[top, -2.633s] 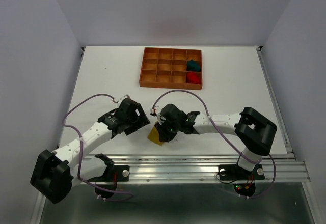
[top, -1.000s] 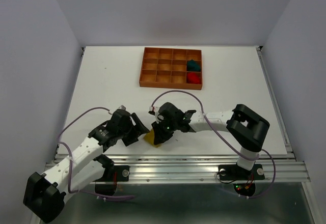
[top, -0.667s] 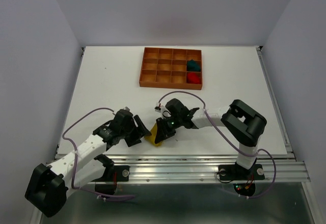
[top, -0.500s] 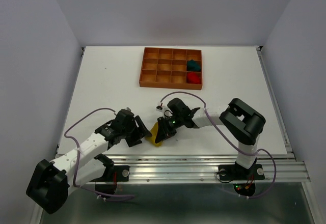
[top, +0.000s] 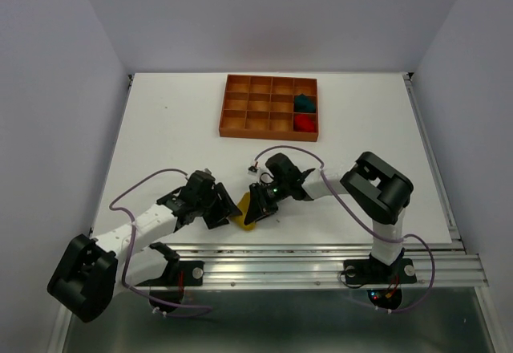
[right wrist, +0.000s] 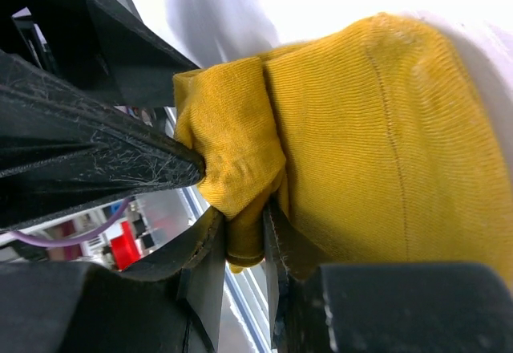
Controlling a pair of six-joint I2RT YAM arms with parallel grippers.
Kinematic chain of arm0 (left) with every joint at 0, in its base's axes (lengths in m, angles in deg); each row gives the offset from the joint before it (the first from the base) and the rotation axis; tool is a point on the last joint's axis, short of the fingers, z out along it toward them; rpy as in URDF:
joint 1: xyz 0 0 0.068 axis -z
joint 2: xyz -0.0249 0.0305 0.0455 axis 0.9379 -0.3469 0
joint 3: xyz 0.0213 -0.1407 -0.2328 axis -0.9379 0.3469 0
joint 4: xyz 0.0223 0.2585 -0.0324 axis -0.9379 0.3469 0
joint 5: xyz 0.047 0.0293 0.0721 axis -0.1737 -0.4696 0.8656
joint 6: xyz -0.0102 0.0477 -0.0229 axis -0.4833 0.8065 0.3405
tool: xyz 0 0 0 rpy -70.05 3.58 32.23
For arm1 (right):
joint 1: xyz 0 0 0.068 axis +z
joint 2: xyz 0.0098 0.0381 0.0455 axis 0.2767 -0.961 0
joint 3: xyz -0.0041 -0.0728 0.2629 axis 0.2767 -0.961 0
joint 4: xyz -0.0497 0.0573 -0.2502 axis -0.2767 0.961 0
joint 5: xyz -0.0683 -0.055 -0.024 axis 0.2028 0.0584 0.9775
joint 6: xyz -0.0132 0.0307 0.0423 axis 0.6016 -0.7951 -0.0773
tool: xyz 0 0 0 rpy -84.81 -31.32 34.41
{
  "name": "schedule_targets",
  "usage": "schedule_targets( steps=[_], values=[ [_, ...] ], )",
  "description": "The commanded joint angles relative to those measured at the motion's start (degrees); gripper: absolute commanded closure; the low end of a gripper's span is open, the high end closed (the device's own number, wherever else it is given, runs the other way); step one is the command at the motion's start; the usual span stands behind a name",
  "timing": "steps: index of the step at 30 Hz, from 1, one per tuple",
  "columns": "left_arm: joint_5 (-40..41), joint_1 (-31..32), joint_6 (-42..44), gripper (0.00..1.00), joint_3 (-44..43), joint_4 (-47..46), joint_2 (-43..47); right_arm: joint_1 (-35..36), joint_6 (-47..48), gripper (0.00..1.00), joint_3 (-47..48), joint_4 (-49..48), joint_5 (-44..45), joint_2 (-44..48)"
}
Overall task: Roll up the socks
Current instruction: Roll the sock at the center of the board.
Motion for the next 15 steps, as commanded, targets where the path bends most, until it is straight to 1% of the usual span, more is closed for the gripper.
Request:
schedule_targets(
  steps=[1, 6, 7, 9, 10, 12, 13, 14, 15],
  values=[
    [-0.7, 0.5, 1.2, 0.37, 0.5, -3.2, -0.6, -0.5, 0.8, 0.95, -1.6, 5.6, 7.8, -4.7],
    [-0.4, 0.8, 1.0, 0.50, 0.4, -4.3, -2.2, -1.1, 0.3, 0.94, -1.1, 5.7, 8.4, -5.1],
    [-0.2, 0.7, 1.0, 0.56, 0.5, -4.6, -2.9, -1.1, 0.0, 0.94, -1.1, 5.7, 8.4, -5.3],
    [0.1, 0.8, 1.2, 0.59, 0.3, -5.1, -4.1, -1.1, 0.1, 0.93, -1.0, 5.7, 8.3, -5.6],
    [0.1, 1.0, 1.2, 0.64, 0.2, -5.6, -4.4, -1.6, -0.2, 0.91, -1.0, 5.7, 8.2, -5.6],
    [0.7, 1.2, 1.2, 0.71, 0.0, -6.1, -5.6, -1.6, -0.2, 0.84, -0.8, 5.7, 8.1, -5.8],
    [1.1, 1.3, 0.7, 0.84, 0.0, -5.8, -6.0, -1.6, -0.2, 0.81, -0.7, 5.7, 8.1, -5.8],
    [1.7, 1.5, 0.4, 0.92, 0.0, -5.5, -6.4, -1.6, 0.3, 0.77, -0.7, 5.7, 8.2, -5.8],
    [2.7, 1.5, 0.0, 1.00, -0.3, -4.7, -7.4, -1.6, 1.3, 0.75, -0.5, 5.7, 8.8, -5.7]
  ],
)
